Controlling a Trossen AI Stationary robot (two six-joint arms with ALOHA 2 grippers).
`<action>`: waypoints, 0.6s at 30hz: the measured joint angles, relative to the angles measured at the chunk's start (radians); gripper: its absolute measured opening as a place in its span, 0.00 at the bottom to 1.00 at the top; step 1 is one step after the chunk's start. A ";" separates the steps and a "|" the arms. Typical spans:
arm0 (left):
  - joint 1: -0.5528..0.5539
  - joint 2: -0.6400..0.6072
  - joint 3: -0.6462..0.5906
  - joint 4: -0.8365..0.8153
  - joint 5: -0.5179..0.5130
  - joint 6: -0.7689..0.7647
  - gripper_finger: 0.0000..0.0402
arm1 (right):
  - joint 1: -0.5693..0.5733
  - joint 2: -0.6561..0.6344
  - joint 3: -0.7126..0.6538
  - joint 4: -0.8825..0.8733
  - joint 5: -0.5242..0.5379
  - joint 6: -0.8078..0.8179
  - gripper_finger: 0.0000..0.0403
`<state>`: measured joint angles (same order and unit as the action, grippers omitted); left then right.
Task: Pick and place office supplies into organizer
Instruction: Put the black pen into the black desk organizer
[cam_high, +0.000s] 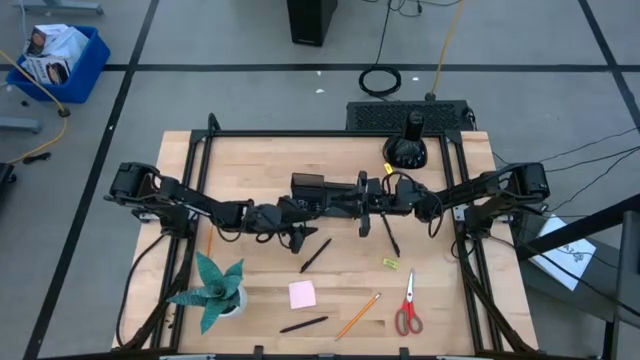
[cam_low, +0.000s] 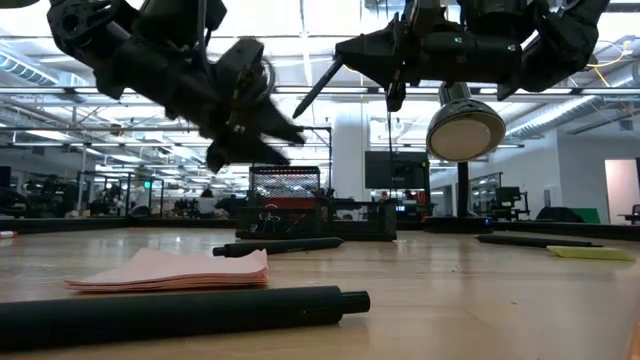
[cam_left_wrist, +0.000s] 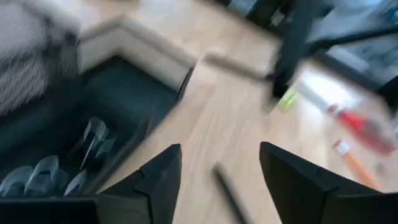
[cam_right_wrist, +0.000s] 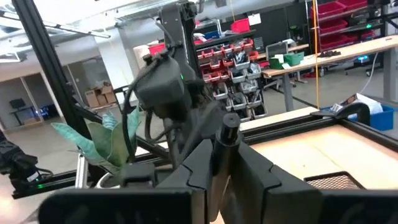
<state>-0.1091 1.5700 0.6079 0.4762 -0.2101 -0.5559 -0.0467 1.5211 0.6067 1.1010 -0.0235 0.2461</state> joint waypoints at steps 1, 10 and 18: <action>-0.004 0.000 0.000 -0.042 0.000 -0.013 0.57 | -0.004 0.000 0.000 0.001 -0.001 -0.015 0.08; -0.078 -0.020 -0.055 0.034 0.008 0.073 0.58 | -0.018 0.000 0.000 -0.056 0.110 -0.121 0.08; -0.066 -0.145 -0.272 0.444 0.005 0.154 0.58 | -0.073 0.000 0.005 -0.082 0.132 -0.130 0.10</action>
<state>-0.1756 1.4248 0.3358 0.9198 -0.2053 -0.4023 -0.1196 1.5208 0.6121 1.0185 0.1081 0.1162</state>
